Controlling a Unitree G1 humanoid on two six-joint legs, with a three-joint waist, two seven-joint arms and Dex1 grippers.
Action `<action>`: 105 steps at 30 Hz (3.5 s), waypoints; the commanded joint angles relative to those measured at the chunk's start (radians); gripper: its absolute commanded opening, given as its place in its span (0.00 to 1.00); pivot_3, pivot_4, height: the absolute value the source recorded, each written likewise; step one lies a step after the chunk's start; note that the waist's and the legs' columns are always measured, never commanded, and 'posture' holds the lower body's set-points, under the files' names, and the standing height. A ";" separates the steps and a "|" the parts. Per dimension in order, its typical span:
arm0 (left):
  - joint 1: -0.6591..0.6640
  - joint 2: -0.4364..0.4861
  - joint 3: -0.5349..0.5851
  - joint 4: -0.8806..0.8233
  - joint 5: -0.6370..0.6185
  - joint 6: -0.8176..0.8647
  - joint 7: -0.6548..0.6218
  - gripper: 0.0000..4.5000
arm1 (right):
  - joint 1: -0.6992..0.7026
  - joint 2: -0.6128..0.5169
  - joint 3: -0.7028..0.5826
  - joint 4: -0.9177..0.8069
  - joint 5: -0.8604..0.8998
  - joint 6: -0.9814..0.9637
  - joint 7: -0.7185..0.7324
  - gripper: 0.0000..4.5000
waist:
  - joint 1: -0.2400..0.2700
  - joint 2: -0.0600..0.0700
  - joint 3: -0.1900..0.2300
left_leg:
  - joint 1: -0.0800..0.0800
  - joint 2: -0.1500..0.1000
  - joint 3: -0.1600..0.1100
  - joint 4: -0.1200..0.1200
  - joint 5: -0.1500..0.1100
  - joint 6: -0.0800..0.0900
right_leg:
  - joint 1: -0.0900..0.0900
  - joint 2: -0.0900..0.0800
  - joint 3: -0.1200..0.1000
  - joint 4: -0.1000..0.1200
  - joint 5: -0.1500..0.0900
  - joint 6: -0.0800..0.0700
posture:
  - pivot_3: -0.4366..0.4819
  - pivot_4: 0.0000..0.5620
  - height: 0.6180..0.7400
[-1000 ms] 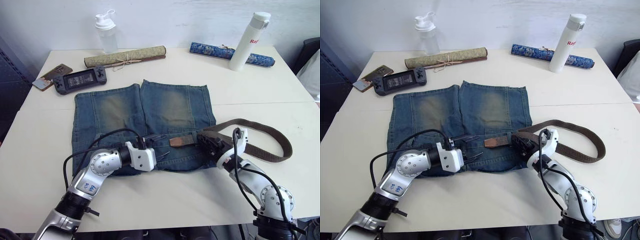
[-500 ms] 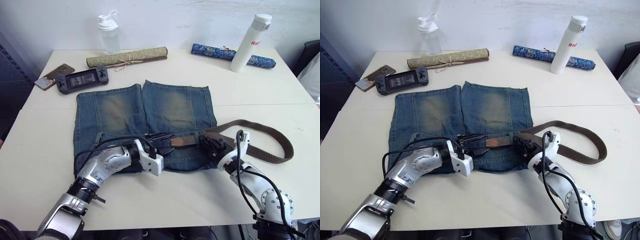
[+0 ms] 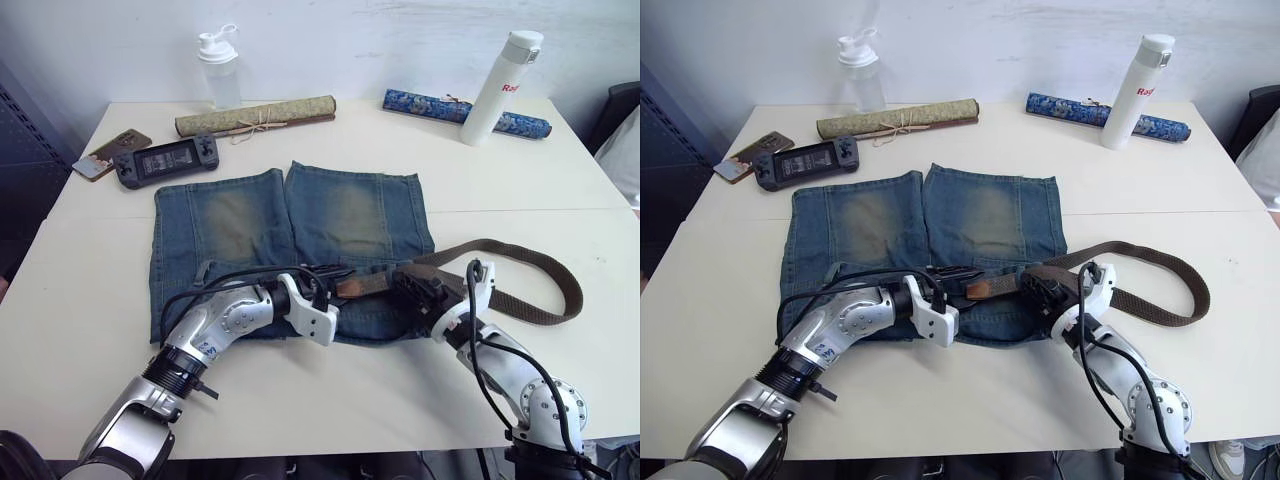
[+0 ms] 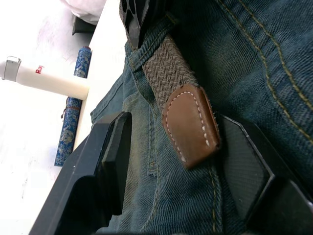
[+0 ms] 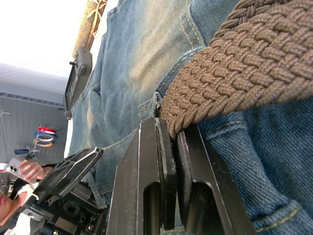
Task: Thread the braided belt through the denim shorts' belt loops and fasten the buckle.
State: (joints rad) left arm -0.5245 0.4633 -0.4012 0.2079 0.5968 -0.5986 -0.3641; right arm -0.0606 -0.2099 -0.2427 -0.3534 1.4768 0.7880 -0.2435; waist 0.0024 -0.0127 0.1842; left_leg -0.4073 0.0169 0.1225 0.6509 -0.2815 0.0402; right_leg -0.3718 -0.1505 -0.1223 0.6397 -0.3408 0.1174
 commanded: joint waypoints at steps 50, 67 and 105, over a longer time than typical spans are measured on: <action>0.025 0.023 -0.005 -0.019 0.052 -0.051 0.086 0.00 | 0.186 -0.499 0.212 -0.315 -0.678 0.036 0.377 0.53 | 0.021 0.005 -0.006 | 0.002 0.002 -0.001 0.001 -0.001 0.000 | 0.005 0.000 -0.006 -0.010 0.000 0.000 | 0.48 0.27 0.82; 0.045 0.050 0.027 -0.141 0.126 -0.008 0.109 0.00 | 0.163 -0.544 0.026 -0.160 -0.919 -0.019 0.402 0.01 | 0.032 0.005 -0.006 | 0.001 -0.001 -0.003 0.002 -0.001 0.002 | 0.006 -0.001 -0.009 -0.010 0.001 0.001 | 0.48 0.27 0.82; 0.049 0.013 0.060 -0.213 0.138 0.049 0.205 0.00 | 0.095 -0.113 -0.040 -0.178 0.364 -0.025 -0.127 0.81 | 0.018 0.005 -0.005 | 0.001 0.001 -0.009 0.000 -0.001 0.002 | 0.011 -0.005 -0.007 -0.012 0.002 0.002 | 0.48 0.27 0.82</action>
State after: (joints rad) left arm -0.4657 0.4820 -0.3616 0.0444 0.7467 -0.5402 -0.1825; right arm 0.0710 -0.4083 -0.3624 -0.5394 1.7751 0.8703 -0.2364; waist 0.0204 -0.0077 0.1787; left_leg -0.4063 0.0174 0.1139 0.6508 -0.2827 0.0420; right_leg -0.3610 -0.1549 -0.1290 0.6276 -0.3391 0.1190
